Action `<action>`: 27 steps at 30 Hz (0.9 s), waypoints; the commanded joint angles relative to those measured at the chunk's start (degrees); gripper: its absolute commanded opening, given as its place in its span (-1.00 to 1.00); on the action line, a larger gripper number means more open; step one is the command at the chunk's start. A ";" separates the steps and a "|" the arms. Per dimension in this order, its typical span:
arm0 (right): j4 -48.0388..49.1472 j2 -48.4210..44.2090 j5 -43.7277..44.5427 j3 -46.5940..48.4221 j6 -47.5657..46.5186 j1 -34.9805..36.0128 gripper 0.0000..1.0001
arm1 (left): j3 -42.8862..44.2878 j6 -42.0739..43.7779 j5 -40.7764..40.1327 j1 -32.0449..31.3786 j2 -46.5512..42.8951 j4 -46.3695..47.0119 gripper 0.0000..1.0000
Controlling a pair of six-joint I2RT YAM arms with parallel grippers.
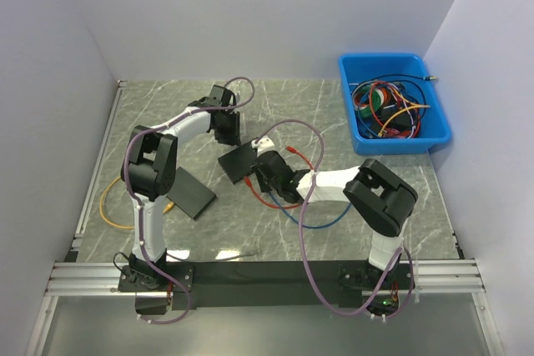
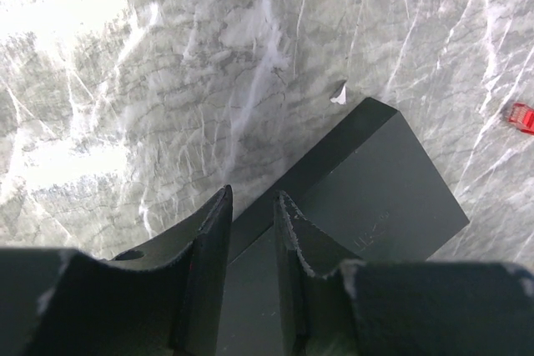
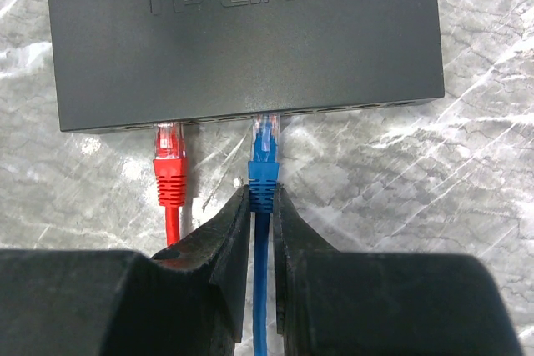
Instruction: Insert the plug into the switch port
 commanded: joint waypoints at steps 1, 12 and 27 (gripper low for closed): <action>5.81 0.01 1.45 4.79 -1.09 -1.50 -1.00 | 0.53 0.72 3.16 -2.80 1.41 -5.72 -0.34; 3.88 1.42 0.66 10.67 -3.46 -1.41 -1.00 | 0.61 0.89 2.54 -4.03 2.29 -6.25 -0.34; 1.59 8.18 0.66 15.78 -3.56 -2.12 -1.00 | 0.97 0.98 2.89 -5.17 2.64 -6.78 -0.34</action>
